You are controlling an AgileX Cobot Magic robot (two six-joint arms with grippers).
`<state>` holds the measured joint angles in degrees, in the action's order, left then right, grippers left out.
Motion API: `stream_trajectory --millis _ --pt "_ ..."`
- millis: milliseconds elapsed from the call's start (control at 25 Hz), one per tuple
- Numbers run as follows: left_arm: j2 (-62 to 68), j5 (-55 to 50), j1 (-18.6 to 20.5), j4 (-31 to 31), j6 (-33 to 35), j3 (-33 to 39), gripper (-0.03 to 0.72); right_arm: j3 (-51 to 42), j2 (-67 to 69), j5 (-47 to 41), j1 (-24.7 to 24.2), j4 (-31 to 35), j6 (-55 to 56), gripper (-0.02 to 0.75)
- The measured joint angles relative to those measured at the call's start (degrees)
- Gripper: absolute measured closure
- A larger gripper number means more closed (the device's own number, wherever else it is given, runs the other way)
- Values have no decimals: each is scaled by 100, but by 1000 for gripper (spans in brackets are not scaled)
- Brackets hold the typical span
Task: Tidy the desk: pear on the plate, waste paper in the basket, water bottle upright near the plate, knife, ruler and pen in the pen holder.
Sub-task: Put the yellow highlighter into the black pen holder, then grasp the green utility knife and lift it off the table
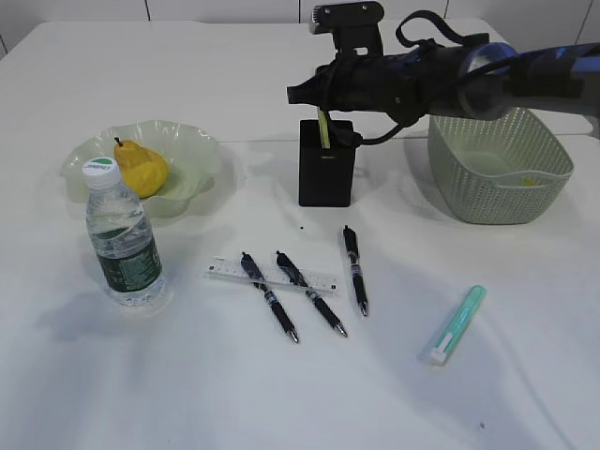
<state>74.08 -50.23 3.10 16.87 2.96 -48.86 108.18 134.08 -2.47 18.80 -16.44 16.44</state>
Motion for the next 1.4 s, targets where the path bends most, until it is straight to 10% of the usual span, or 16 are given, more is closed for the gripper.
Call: stream_trajectory --millis 240,520,880,1400 --pt "0 0 0 65 0 0 231 0 98 -157 0 -5 0 623" --pt "0 0 0 80 0 0 231 0 98 -269 0 -5 0 398" --pt "0 0 0 80 0 0 231 0 -554 -867 0 -5 0 367" --pt "0 -20 0 -44 0 0 232 0 -2404 -4271 0 125 -258 364"
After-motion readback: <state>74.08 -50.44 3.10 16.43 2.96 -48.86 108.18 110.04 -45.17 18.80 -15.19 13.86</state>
